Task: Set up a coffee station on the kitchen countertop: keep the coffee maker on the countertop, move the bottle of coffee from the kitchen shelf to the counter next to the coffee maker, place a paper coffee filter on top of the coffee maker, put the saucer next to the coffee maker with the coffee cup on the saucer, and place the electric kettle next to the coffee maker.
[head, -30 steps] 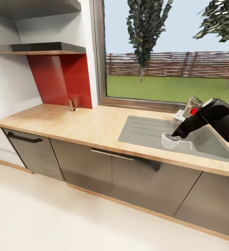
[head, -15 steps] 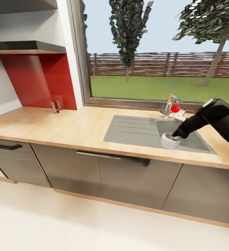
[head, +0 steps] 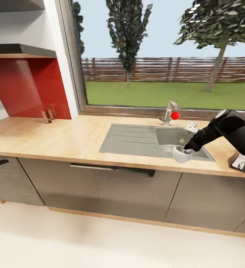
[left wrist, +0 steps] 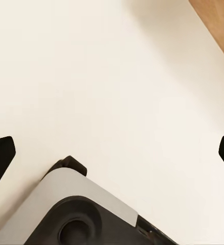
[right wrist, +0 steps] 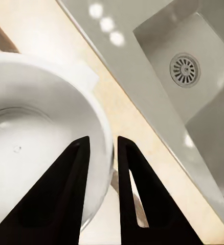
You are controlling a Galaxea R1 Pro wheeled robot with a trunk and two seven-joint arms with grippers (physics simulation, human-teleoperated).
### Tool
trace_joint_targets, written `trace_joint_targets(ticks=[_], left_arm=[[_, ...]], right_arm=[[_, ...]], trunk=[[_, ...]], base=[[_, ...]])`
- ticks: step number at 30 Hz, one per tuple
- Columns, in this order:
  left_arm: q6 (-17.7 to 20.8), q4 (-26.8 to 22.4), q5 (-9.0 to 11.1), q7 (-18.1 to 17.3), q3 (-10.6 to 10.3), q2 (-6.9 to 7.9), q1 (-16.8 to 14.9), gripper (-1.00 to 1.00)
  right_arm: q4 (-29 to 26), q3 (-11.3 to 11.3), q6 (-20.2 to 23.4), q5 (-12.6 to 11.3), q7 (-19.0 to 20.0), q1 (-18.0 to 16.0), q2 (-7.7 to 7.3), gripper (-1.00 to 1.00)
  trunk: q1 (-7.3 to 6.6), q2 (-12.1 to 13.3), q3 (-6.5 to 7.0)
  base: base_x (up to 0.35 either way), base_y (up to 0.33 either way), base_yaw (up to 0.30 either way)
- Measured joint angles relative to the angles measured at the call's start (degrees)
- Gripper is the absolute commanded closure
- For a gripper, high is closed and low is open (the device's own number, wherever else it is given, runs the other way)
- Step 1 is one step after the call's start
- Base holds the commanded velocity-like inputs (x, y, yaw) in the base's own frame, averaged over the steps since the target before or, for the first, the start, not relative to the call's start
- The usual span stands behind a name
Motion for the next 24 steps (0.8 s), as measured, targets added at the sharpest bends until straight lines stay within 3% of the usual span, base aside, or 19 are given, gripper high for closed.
trace_joint_targets(ticks=[7, 24], left_arm=[[0.0, 0.0, 0.0, 0.0, 0.0, 0.01, 0.0, -1.00], [0.0, 0.0, 0.0, 0.0, 0.0, 0.02, 0.0, -1.00]], right_arm=[[0.0, 0.0, -0.2, 0.1, 3.5, 0.2, -1.84, 1.00], [0.0, 0.0, -0.3, 0.0, 4.0, 1.2, -3.40, 1.00]], trunk=[[0.00, 0.0, 0.38], [0.00, 0.0, 1.33]], base=[[0.000, -0.002, -0.232], [0.000, 0.000, -0.235]])
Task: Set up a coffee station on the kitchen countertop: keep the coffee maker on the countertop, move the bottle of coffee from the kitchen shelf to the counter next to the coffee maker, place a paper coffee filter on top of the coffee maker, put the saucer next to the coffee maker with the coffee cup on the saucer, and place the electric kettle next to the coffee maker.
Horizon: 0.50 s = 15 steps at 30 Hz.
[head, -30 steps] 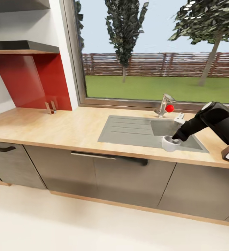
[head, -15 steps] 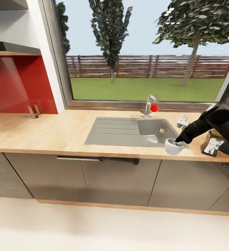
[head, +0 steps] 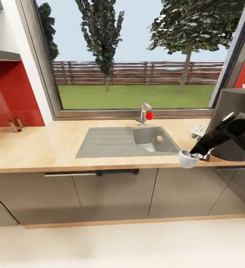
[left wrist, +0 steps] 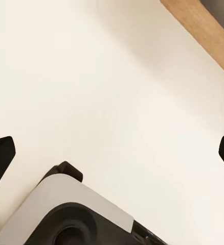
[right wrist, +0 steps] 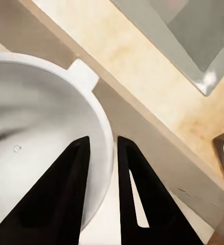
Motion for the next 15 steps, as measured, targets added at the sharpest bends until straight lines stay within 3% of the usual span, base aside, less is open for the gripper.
trace_joint_targets(ticks=[15], left_arm=[[0.0, 0.0, 0.0, 0.0, 0.0, -0.02, 0.0, -1.00]], right_arm=[[0.1, 0.0, 0.0, 0.1, -0.1, 0.2, -0.12, 1.00]], trunk=[[0.00, 0.0, 0.83]], base=[[0.000, 0.000, -0.235]])
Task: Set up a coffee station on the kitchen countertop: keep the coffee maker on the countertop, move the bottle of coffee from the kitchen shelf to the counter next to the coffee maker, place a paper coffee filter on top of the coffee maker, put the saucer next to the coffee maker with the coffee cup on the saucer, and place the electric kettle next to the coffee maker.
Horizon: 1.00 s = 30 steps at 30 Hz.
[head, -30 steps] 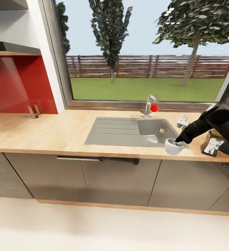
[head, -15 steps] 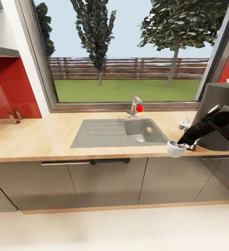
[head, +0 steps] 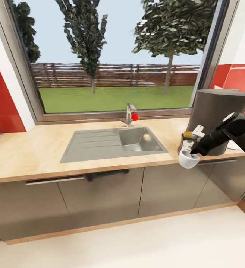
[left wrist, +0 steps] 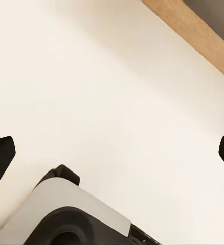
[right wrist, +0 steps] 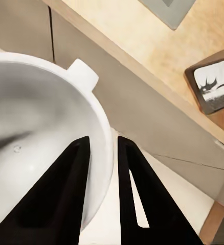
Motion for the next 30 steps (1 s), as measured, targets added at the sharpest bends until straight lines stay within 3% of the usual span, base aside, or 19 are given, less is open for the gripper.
trace_joint_targets(ticks=[30], left_arm=[[0.0, 0.0, 0.0, 0.1, 0.0, 0.00, 0.0, -1.00]], right_arm=[[0.2, 0.0, 0.0, 0.1, -0.1, 0.4, 0.02, 1.00]], trunk=[[-0.01, 0.0, 1.58]], base=[[0.014, -0.011, -0.216]])
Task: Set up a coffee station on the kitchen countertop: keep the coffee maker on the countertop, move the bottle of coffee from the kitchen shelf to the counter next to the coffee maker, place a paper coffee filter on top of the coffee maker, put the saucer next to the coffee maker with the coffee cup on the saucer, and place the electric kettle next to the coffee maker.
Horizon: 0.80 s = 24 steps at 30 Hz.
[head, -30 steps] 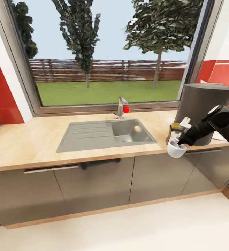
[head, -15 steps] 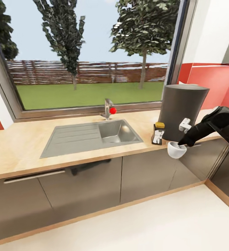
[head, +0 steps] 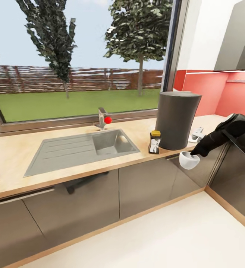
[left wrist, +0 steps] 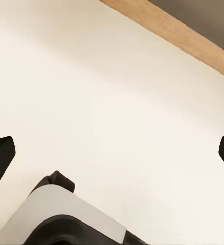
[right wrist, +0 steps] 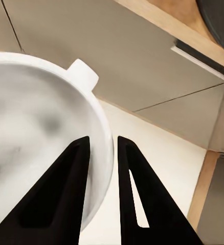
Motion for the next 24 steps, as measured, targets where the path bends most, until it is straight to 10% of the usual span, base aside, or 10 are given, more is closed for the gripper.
trace_joint_targets(ticks=[24], left_arm=[[0.0, 0.0, 0.0, 0.3, -0.1, -0.02, 0.0, -1.00]], right_arm=[[0.3, 0.1, 0.0, 0.0, -0.5, 0.0, 0.01, 1.00]], trunk=[[-0.01, 0.0, 0.82]], base=[[0.238, -0.202, -0.127]])
